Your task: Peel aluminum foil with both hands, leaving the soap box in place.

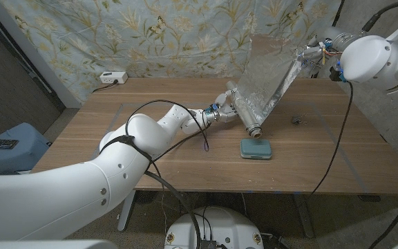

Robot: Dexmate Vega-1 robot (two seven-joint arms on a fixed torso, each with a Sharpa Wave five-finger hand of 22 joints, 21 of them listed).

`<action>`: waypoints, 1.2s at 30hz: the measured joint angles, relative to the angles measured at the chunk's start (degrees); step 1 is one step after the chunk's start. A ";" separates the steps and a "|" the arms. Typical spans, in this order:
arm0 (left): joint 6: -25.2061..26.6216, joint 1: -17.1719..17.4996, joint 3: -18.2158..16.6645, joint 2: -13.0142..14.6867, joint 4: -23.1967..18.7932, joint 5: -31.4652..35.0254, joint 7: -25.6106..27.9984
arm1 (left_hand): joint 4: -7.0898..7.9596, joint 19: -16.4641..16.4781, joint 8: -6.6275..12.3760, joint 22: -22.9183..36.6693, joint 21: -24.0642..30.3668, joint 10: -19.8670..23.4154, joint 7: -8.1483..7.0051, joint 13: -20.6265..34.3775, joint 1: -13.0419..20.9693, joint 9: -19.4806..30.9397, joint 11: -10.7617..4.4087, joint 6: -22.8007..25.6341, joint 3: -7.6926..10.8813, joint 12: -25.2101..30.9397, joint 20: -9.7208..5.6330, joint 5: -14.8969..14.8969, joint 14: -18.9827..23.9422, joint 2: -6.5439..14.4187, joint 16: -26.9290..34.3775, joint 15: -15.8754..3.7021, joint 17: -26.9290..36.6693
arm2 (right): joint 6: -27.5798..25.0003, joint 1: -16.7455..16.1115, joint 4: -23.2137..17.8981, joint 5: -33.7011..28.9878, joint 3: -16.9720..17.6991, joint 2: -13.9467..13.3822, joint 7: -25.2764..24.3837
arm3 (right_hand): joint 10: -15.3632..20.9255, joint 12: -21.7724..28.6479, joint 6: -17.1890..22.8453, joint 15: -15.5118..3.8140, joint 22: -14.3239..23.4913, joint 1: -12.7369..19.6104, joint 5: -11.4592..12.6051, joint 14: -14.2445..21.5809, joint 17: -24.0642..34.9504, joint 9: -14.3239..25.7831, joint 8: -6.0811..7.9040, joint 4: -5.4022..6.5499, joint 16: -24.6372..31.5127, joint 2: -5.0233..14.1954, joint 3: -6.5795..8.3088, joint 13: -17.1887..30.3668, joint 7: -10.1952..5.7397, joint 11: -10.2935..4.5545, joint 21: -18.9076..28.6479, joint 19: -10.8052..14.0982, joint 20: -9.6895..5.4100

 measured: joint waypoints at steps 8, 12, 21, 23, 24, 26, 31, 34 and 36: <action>-0.02 -0.02 -0.27 0.20 0.00 0.65 -0.10 | 0.00 0.00 -0.38 0.00 -0.30 -0.23 -0.11 0.28 -0.24 0.00 0.23 -0.51 0.00 -0.23 0.00 0.00 0.09 -0.24 0.00 -0.09 -0.02 | 0.00 6.07 0.33 4.16 -6.01 -0.04 -4.40 | 0.00 0.03 0.00 0.07 0.00 0.00 0.01 0.09 0.00 -0.01 -0.01 0.00 0.00 0.00 0.00 0.00 0.00 0.00 0.00 -0.02 -0.02; 0.05 -0.02 -0.29 0.35 0.00 0.86 -0.36 | 0.00 -0.01 -0.43 0.00 -0.30 -0.41 -0.15 0.28 -0.24 -0.01 0.41 -1.09 0.00 -0.23 0.00 0.00 0.08 -0.24 0.00 -0.09 0.06 | 0.00 9.50 0.60 6.57 -9.38 -0.06 -7.02 | 0.00 0.03 0.00 0.07 0.00 -0.09 0.00 0.10 0.00 0.23 -0.02 0.00 0.00 -0.09 0.00 0.00 0.01 0.00 0.00 -0.04 -0.04; 0.19 0.07 -0.56 0.49 -0.01 0.94 -0.57 | 0.00 -0.01 -0.43 -0.01 -0.51 -0.72 -0.10 0.28 -0.24 -0.01 0.10 -1.13 0.00 -0.23 0.00 0.00 0.08 -0.24 0.00 -0.09 0.14 | 0.00 18.00 1.25 11.62 -17.97 -0.09 -12.64 | 0.00 0.03 0.33 0.07 0.00 -0.06 -0.02 0.11 -0.01 0.26 -0.50 0.00 0.00 -0.06 0.00 0.00 0.33 0.00 0.35 -0.04 -0.04; 0.19 0.13 -0.63 0.50 -0.01 0.95 -0.58 | 0.00 -0.01 -0.43 -0.01 -0.51 -0.72 -0.10 0.28 -0.24 -0.01 0.10 -1.13 0.00 -0.23 0.00 0.00 0.08 -0.24 -0.01 -0.09 0.14 | 0.00 19.41 1.34 12.23 -19.45 -0.10 -13.26 | 0.00 0.03 0.34 0.07 0.00 -0.05 -0.05 0.11 -0.01 0.25 -0.50 0.00 0.00 -0.06 0.00 0.00 0.34 0.00 0.34 -0.04 -0.04; 0.20 0.16 -0.69 0.50 -0.01 0.97 -0.58 | 0.00 -0.01 -0.43 -0.01 -0.51 -0.72 -0.10 0.28 -0.24 -0.01 0.10 -1.13 0.00 -0.23 0.00 0.00 0.08 -0.24 -0.01 -0.09 0.14 | 0.00 20.74 1.38 12.67 -20.77 -0.13 -13.76 | 0.00 -0.07 0.41 0.07 0.00 -0.05 -0.05 0.11 -0.01 0.24 -0.51 0.00 0.00 -0.06 0.00 0.00 0.41 0.00 0.34 -0.04 -0.04; 0.21 0.18 -0.80 0.49 -0.01 1.01 -0.58 | 0.00 -0.01 -0.43 -0.01 -0.51 -0.72 -0.10 0.28 -0.24 -0.01 0.10 -1.13 0.00 -0.23 0.00 0.00 0.08 -0.24 -0.05 -0.09 0.14 | 0.00 22.62 1.44 13.08 -22.64 -0.14 -14.25 | 0.00 -0.23 0.41 0.07 0.00 0.03 -0.06 0.11 -0.01 0.23 -0.51 0.00 0.00 -0.13 0.00 -0.01 0.41 0.00 0.34 -0.04 -0.04; 0.21 0.32 -1.15 0.42 -0.01 1.11 -0.58 | 0.00 -0.01 -0.43 -0.02 -0.51 -1.06 -0.33 0.27 -0.24 -0.01 0.44 -1.36 0.00 -0.23 0.00 -0.22 0.07 -0.25 -0.05 -0.08 0.14 | 0.00 25.27 1.51 13.94 -25.42 -0.14 -15.31 | 0.00 -0.23 0.41 0.07 0.00 0.11 -0.06 0.12 0.27 0.23 -0.62 0.00 0.00 -0.05 0.00 0.00 0.41 0.00 0.34 -0.04 -0.04; 0.14 0.40 -1.44 0.33 -0.01 1.28 -0.48 | 0.00 -0.02 -0.43 0.00 -0.52 -1.04 -0.33 0.27 -0.24 -0.02 0.41 -1.36 0.00 -0.23 0.00 -0.22 -0.14 -0.24 -0.05 0.12 0.14 | 0.00 27.95 1.58 14.38 -28.26 -0.08 -15.82 | 0.00 -0.23 0.41 0.07 0.00 0.11 -0.06 0.12 0.27 0.23 -0.67 0.00 0.00 -0.05 0.00 -0.01 0.41 0.00 0.47 -0.04 -0.04; 0.08 0.45 -1.57 0.27 -0.01 1.33 -0.46 | 0.00 -0.02 -0.43 0.03 -0.52 -1.24 -0.23 0.27 -0.24 -0.01 0.62 -1.46 0.00 -0.23 0.00 -0.22 -0.14 -0.24 -0.05 0.12 0.13 | 0.00 28.69 1.59 14.62 -29.05 -0.02 -16.01 | 0.00 -0.23 0.41 0.07 0.00 0.11 -0.07 0.12 0.27 0.23 -0.67 0.00 0.00 -0.05 0.00 -0.01 0.41 0.00 0.66 -0.04 -0.04</action>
